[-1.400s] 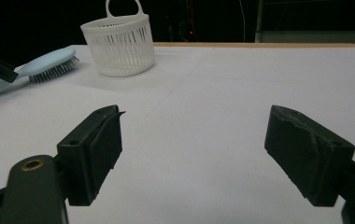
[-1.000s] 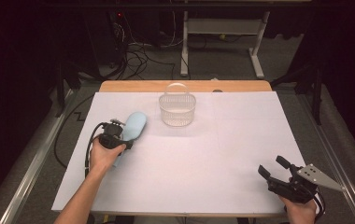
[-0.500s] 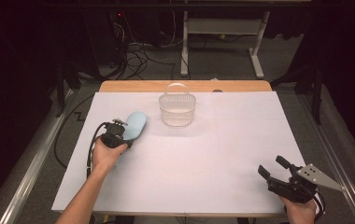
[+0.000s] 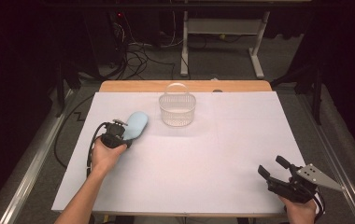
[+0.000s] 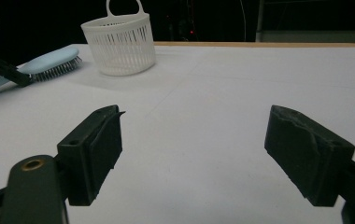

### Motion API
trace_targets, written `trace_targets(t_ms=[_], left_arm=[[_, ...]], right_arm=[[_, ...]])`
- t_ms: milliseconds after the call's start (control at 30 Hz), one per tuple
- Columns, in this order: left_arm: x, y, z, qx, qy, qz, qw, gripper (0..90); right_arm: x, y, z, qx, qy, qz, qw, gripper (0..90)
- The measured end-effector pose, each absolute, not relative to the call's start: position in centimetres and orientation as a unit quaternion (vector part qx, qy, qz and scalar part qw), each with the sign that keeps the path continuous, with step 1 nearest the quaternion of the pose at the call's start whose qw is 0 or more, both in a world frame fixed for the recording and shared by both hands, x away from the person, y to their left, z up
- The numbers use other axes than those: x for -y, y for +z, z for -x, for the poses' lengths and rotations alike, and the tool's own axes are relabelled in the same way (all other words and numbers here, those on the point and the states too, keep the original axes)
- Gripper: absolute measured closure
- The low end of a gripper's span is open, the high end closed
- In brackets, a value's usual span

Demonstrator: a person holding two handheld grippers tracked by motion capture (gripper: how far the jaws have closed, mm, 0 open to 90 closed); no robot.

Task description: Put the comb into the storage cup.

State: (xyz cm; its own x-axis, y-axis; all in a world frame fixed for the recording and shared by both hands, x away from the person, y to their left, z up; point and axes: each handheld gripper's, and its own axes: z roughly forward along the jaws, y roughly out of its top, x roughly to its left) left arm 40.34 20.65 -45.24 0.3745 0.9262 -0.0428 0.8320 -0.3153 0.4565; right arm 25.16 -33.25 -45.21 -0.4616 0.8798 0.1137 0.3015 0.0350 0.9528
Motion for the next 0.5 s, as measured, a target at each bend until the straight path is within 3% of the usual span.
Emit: trace_targets(t_ms=[500], left_arm=[[-20.68, -45.06, -40.01, -0.541, 0.116, -0.806, 0.213, 68.5]], right_arm=[[33.26, -45.21, -25.17, -0.667, 0.535, -0.443, 0.27, 19.8]])
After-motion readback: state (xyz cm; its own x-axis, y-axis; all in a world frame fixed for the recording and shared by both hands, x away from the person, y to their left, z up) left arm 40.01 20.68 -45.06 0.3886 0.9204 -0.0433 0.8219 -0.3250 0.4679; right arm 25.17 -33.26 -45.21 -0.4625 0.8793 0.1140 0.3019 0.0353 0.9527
